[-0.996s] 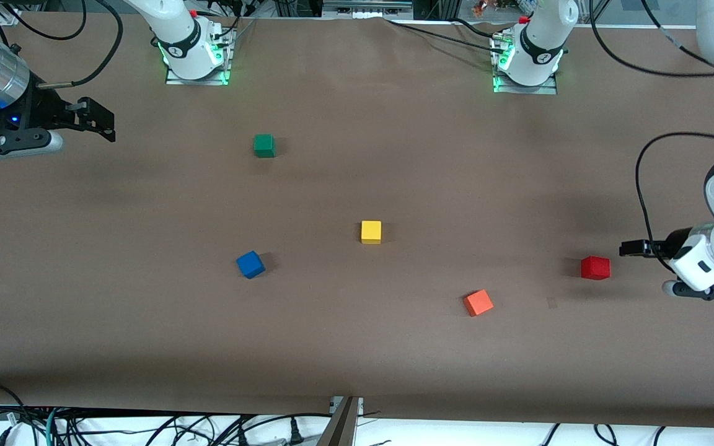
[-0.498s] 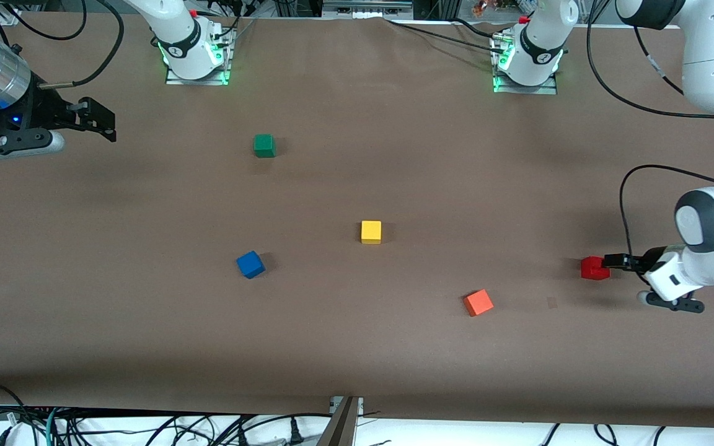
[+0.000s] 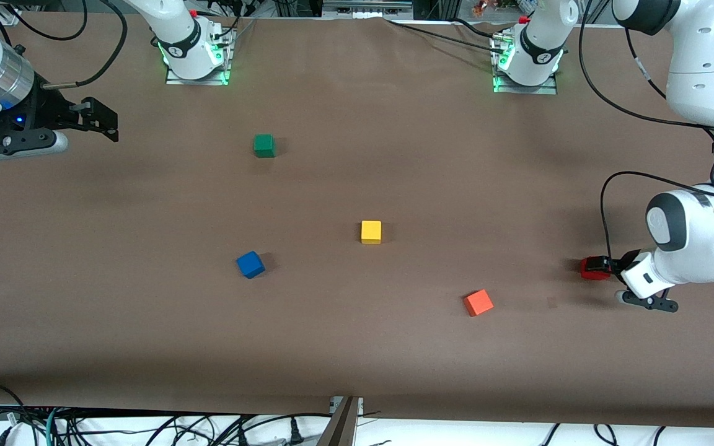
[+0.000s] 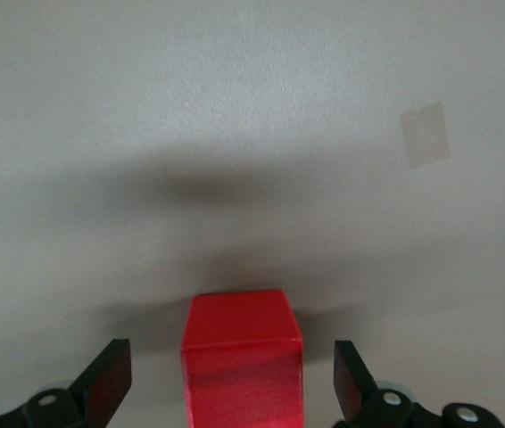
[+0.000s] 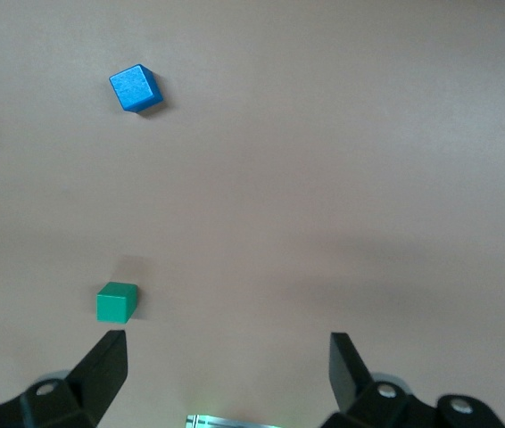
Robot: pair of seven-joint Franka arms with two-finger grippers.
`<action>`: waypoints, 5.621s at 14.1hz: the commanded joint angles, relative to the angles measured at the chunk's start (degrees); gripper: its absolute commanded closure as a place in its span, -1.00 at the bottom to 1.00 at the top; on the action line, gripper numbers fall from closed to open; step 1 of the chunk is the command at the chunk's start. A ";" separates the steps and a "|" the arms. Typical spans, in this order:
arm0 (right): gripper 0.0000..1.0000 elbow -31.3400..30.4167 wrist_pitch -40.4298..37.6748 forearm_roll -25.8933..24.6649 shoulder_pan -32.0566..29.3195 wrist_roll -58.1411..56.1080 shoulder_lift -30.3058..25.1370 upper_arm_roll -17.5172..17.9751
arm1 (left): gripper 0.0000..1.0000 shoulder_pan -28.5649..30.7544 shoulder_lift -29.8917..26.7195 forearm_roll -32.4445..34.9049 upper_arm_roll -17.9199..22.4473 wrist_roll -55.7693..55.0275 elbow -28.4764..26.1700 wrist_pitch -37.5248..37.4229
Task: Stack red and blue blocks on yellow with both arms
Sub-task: 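Lower the left gripper over the red block and close on it, then carry the red block toward the yellow block while the right gripper reaches the blue block, then place the red block on the yellow block while the right gripper grasps blue, then lift the blue block with the right gripper while the left gripper withdraws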
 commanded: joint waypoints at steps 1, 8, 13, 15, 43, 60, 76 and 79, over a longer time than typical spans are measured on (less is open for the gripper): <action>-1.00 -0.12 -0.43 0.35 -0.63 -0.43 -0.33 0.61 | -1.00 -0.19 -0.39 -0.60 0.09 1.51 -2.53 2.33; -1.00 -0.12 -0.51 0.35 -0.54 -0.61 -0.33 0.69 | 0.94 -1.06 -2.67 -0.60 -0.87 -0.50 -1.84 0.14; -0.99 -0.20 -0.25 0.26 -0.37 -0.35 -0.16 0.70 | 0.92 -10.36 -6.81 -0.95 -2.20 -13.58 -0.52 -1.35; -0.99 -0.81 0.18 0.26 0.24 -0.26 -0.07 0.70 | 0.94 -16.59 -6.73 -0.95 -2.46 -20.86 2.11 -3.20; -0.99 16.31 29.28 10.10 7.54 34.45 41.57 0.52 | 0.50 -49.32 6.64 1.42 -0.62 -62.04 16.53 -3.12; -0.98 13.86 31.65 15.73 7.80 43.77 47.92 0.52 | -1.00 -30.27 -8.91 1.60 5.45 -37.53 28.57 -25.69; 0.22 23.24 17.53 5.20 16.57 42.72 42.38 0.70 | -1.00 -14.60 -16.81 1.42 5.45 -29.69 27.88 -38.27; 0.21 27.48 13.46 4.04 21.24 42.11 42.38 0.78 | -1.00 -14.60 -25.07 1.51 5.36 -30.13 18.41 -37.40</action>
